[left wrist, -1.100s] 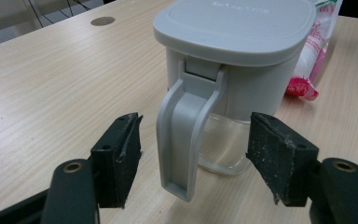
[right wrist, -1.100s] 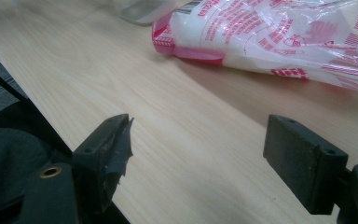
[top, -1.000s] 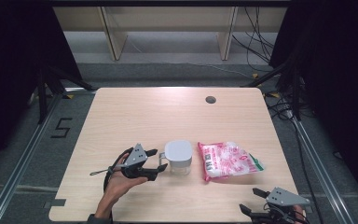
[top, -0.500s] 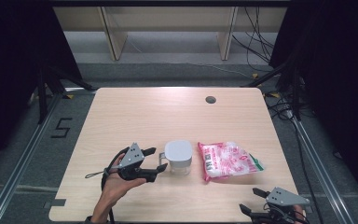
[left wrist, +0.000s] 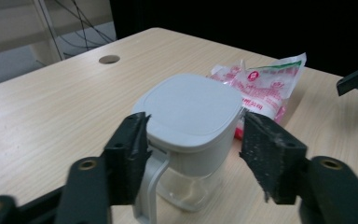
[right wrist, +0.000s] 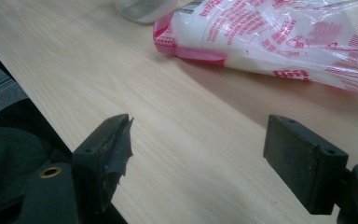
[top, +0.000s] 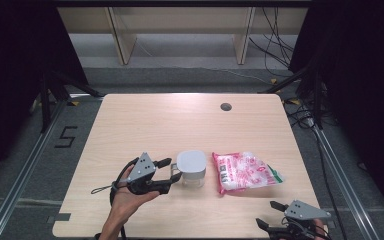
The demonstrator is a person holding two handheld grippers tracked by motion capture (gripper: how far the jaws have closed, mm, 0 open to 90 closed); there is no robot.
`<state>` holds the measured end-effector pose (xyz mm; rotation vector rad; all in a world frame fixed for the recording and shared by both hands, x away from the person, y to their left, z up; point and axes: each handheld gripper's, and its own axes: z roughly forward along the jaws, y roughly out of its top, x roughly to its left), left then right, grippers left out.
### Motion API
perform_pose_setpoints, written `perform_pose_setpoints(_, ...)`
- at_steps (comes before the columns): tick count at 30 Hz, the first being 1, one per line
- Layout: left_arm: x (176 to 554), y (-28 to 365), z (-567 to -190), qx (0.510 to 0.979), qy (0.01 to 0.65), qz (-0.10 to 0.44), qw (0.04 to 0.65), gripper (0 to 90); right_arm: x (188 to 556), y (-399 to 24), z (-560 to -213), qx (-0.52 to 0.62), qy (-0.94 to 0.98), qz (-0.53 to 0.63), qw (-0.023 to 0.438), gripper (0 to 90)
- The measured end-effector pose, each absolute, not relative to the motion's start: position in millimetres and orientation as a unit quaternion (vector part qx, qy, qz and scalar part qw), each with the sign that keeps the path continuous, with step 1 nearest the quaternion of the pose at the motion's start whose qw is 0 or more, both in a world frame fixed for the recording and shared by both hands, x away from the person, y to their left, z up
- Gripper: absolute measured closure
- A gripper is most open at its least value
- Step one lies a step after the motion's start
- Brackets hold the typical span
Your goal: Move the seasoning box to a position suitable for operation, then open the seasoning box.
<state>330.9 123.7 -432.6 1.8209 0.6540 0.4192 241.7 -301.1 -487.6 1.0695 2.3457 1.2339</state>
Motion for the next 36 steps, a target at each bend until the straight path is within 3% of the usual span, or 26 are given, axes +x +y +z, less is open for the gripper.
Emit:
perform_pose_setpoints(6,330.3,118.3,-427.4,0.764,0.262,0.182,0.560,69.3,241.8,-302.8,-487.4,0.367,0.814,0.425,0.147,24.0)
perform_pose_setpoints(12,334.0,112.8,-424.8,0.770,0.254,0.192,0.552,82.5,242.5,-301.6,-488.2,0.367,0.814,0.428,0.141,23.7)
perform_pose_setpoints(23,347.3,103.6,-427.1,0.773,0.252,0.195,0.548,89.0,241.8,-301.2,-488.2,0.373,0.812,0.425,0.146,22.5)
perform_pose_setpoints(36,358.3,106.5,-441.2,0.777,0.279,0.192,0.531,89.2,238.4,-301.7,-487.7,0.374,0.807,0.429,0.157,20.1)
